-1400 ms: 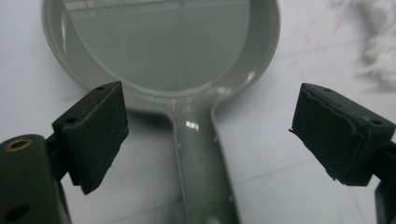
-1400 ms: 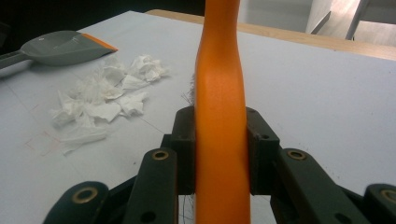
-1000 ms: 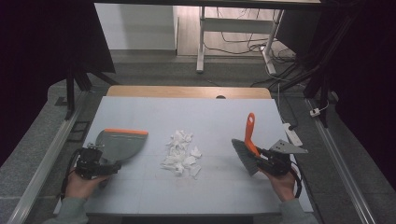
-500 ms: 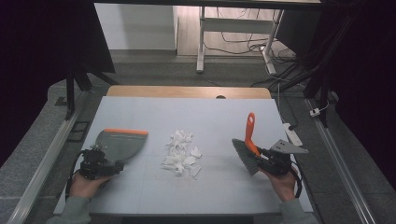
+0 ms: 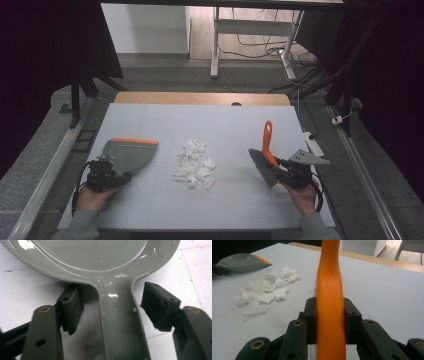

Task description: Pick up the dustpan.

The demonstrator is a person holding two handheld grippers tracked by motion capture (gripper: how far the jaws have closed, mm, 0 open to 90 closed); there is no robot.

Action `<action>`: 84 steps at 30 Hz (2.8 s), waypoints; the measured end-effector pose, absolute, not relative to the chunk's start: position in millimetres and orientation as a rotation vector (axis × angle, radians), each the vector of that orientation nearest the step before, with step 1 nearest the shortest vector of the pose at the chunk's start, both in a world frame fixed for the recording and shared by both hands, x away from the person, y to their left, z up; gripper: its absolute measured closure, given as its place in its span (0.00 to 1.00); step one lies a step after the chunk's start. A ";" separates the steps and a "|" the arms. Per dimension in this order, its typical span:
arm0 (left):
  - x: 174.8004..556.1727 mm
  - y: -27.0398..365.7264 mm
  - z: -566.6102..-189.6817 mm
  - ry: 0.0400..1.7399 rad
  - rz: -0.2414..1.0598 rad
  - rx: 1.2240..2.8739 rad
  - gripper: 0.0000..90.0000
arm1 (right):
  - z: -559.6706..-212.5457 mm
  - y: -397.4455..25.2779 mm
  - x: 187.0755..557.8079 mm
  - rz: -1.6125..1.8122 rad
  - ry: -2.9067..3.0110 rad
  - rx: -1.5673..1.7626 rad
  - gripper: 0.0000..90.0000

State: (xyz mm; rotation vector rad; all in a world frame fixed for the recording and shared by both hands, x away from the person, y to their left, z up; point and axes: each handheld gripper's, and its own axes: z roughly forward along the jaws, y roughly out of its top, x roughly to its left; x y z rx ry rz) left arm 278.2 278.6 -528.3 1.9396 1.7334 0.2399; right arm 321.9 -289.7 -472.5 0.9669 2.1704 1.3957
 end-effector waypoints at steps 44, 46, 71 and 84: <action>270.6 298.9 -517.4 1.602 0.285 1.851 0.68 | -471.9 -287.0 321.7 1.391 2.174 0.962 0.77; 270.2 299.3 -517.2 1.586 0.285 1.848 0.68 | -471.8 -286.2 321.8 1.393 2.176 0.962 0.77; 260.6 307.8 -489.8 1.382 0.314 1.811 0.68 | -457.8 -276.5 321.2 1.503 2.121 0.945 0.77; 258.8 300.5 -482.9 1.265 0.301 1.879 0.68 | -460.3 -271.8 317.0 1.477 2.143 0.933 0.77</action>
